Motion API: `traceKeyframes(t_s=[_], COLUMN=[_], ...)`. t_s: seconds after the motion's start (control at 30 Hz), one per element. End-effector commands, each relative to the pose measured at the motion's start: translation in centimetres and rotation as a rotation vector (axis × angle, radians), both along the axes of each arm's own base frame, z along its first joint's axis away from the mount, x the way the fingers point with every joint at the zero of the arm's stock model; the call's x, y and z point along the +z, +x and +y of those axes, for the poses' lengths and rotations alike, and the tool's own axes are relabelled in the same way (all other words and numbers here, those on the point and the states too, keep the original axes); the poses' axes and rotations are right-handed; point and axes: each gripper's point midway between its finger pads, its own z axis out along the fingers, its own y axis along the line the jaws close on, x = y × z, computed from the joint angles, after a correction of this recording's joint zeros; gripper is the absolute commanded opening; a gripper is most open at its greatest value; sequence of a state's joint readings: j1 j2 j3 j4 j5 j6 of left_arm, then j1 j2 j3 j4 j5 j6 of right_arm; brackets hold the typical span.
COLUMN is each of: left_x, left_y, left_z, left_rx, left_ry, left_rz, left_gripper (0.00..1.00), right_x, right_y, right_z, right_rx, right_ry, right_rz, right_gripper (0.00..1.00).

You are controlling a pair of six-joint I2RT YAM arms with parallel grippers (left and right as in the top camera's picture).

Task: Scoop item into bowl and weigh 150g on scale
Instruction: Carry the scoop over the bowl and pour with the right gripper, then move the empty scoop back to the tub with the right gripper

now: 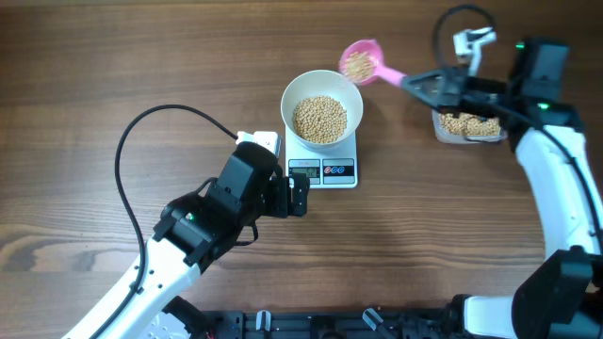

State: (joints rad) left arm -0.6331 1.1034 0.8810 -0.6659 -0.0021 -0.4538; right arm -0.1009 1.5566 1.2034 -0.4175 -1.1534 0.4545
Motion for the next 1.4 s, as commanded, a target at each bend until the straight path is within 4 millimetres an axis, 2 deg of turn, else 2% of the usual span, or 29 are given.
traceKeyframes(t_s=[0.0,0.17,0.27,0.47,0.6,0.73,0.93,1.1,1.13,1.37], left_x=[0.1,0.1,0.1,0.1,0.1,0.1,0.1,0.1,0.1,0.1], left_y=[0.0,0.0,0.0,0.0,0.0,0.0,0.0,0.0,0.0,0.0], left_z=[-0.3,-0.3,-0.3,-0.3,-0.3,-0.3,-0.3,-0.3,-0.3,-0.3], left_rx=[-0.004,-0.004,-0.004,-0.004,-0.004,-0.004,-0.004,-0.004,-0.004,-0.004], left_ry=[-0.008,-0.008,-0.008,-0.008,-0.008,-0.008,-0.008,-0.008,-0.008,-0.008], left_rz=[0.002,0.002,0.002,0.002,0.002,0.002,0.003,0.002,0.002,0.002], left_gripper=[1.00,1.00,1.00,1.00,1.00,1.00,1.00,1.00,1.00,1.00], right_x=[-0.8,-3.1,-4.3,-5.3,-5.6,-6.0,-5.8,-2.4,-2.3,-3.8], right_y=[0.7,1.5,2.2,2.3,1.6,1.6,1.0,0.4,0.3,-0.6], right_z=[2.2,4.2,4.4,5.3,6.6,6.6,7.7,7.4,7.4,7.5], right_rx=[-0.041,-0.030,-0.033,0.028,0.114,0.152,0.185,0.151,0.148,0.189], right_ry=[-0.141,-0.411,-0.610,-0.855,-0.923,-1.095,-1.168,-1.160,-1.160,-1.141], right_rz=[-0.038,-0.209,-0.321,-0.482,-0.568,-0.650,-0.710,-0.799,-0.802,-0.732], right_gripper=[0.04,0.04,0.04,0.04,0.04,0.04,0.04,0.04,0.04,0.04])
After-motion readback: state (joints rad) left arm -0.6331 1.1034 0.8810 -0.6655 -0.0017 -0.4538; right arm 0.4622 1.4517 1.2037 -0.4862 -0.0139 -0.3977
